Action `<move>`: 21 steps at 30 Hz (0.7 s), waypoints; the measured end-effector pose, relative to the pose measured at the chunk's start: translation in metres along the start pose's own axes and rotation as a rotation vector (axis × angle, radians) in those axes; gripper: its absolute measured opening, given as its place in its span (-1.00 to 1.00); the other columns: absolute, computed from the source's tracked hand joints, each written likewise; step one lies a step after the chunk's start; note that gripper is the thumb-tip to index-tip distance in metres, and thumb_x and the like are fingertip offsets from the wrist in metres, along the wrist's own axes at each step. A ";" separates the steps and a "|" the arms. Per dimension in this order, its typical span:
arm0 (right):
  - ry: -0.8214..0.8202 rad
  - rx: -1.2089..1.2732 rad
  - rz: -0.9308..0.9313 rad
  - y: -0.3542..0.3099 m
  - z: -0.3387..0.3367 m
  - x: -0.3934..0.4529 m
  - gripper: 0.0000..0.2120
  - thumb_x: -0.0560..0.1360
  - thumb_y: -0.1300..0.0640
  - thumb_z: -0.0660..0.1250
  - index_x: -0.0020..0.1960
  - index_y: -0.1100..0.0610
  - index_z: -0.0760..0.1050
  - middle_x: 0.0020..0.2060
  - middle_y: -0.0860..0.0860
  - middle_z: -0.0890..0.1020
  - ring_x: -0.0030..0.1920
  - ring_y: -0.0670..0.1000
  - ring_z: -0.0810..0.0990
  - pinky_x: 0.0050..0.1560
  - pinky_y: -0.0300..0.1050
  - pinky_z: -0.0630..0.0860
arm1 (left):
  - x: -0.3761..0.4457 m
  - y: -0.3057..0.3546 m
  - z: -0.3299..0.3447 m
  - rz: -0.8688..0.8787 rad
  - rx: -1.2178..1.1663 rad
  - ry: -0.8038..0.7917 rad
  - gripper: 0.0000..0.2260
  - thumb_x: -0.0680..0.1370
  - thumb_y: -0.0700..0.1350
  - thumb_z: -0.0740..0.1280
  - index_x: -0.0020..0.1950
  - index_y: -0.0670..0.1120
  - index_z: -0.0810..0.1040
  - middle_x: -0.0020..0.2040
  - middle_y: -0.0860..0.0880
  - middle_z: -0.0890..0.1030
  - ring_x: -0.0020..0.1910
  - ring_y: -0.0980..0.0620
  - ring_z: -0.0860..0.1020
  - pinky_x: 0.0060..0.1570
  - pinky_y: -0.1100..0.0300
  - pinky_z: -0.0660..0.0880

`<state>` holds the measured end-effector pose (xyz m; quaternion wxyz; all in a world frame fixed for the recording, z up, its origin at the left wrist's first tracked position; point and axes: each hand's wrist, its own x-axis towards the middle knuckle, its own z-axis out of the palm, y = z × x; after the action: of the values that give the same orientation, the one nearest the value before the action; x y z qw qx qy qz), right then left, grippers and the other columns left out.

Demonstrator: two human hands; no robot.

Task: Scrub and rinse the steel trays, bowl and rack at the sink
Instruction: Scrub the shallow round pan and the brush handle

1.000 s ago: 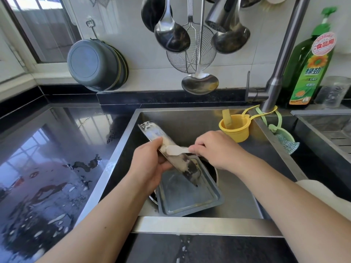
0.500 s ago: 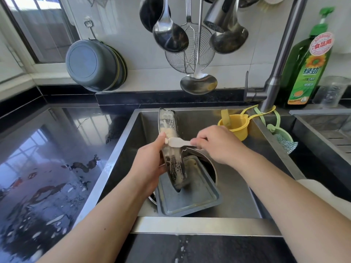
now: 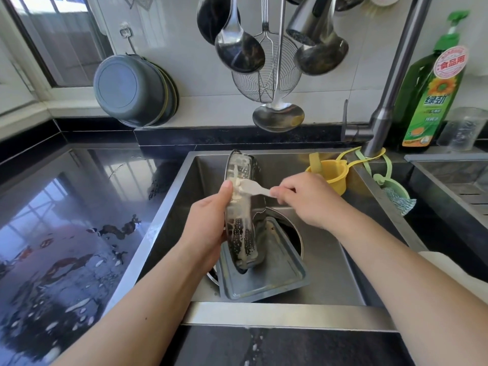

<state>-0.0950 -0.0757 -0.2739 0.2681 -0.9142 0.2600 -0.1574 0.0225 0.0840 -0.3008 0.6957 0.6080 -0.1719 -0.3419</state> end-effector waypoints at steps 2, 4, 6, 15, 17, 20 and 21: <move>-0.130 -0.009 0.048 0.005 0.000 -0.005 -0.62 0.61 -0.12 0.34 -0.32 0.02 0.60 -0.49 -0.05 0.51 -0.41 -0.03 0.43 -0.35 -0.12 0.33 | 0.000 0.001 -0.001 0.014 0.007 0.011 -0.60 0.71 0.09 0.25 0.16 -0.20 0.71 0.06 -0.24 0.73 0.15 -0.31 0.67 0.25 -0.17 0.54; -0.246 -0.051 0.063 0.007 0.002 -0.010 -0.62 0.59 -0.13 0.37 -0.34 0.03 0.60 -0.52 -0.06 0.49 -0.43 -0.03 0.42 -0.34 -0.12 0.36 | 0.001 0.003 -0.004 0.024 -0.009 0.042 -0.62 0.71 0.05 0.24 0.18 -0.23 0.68 0.05 -0.24 0.74 0.08 -0.25 0.70 0.14 -0.11 0.57; -0.213 -0.096 0.033 0.004 0.004 -0.010 -0.60 0.58 -0.15 0.37 -0.34 0.05 0.59 -0.49 -0.04 0.52 -0.38 -0.01 0.46 -0.29 -0.06 0.44 | 0.002 0.003 -0.006 0.032 -0.029 0.065 -0.67 0.71 -0.01 0.27 0.15 -0.24 0.67 0.03 -0.22 0.73 -0.02 -0.16 0.72 0.03 -0.07 0.64; -0.185 -0.148 0.017 -0.004 0.010 -0.009 -0.56 0.58 -0.17 0.36 -0.34 0.10 0.56 -0.42 0.02 0.54 -0.34 0.08 0.51 -0.32 -0.05 0.43 | 0.004 0.003 -0.006 0.009 -0.166 0.108 -0.79 0.71 -0.17 0.23 0.13 -0.26 0.61 -0.10 -0.19 0.67 -0.11 -0.13 0.70 -0.20 -0.07 0.67; -0.328 -0.250 0.072 0.004 0.005 -0.014 -0.60 0.55 -0.17 0.40 -0.31 0.09 0.60 -0.42 -0.01 0.53 -0.39 0.01 0.45 -0.38 -0.14 0.34 | 0.010 0.003 -0.014 0.022 -0.270 0.173 -0.79 0.70 -0.17 0.24 0.19 -0.26 0.60 -0.01 -0.21 0.65 -0.03 -0.14 0.67 -0.17 -0.03 0.67; -0.333 -0.337 0.071 0.007 0.004 -0.018 -0.60 0.54 -0.19 0.41 -0.29 0.10 0.60 -0.35 0.00 0.56 -0.32 0.03 0.51 -0.35 -0.11 0.35 | 0.010 -0.002 -0.011 0.011 -0.269 0.090 -0.79 0.68 -0.17 0.28 0.23 -0.24 0.61 0.00 -0.20 0.66 -0.03 -0.09 0.65 -0.03 -0.01 0.66; -0.288 -0.313 0.050 0.005 0.006 -0.017 -0.59 0.54 -0.19 0.41 -0.31 0.10 0.58 -0.35 0.00 0.56 -0.30 0.05 0.52 -0.35 -0.10 0.34 | 0.007 -0.004 -0.007 -0.001 -0.171 0.035 -0.82 0.67 -0.20 0.28 0.17 -0.24 0.62 -0.04 -0.21 0.65 -0.08 -0.09 0.65 -0.07 -0.01 0.64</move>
<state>-0.1087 -0.0676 -0.2843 0.1610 -0.9511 0.2627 0.0238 0.0311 0.0840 -0.3068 0.7478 0.5523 -0.1293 -0.3450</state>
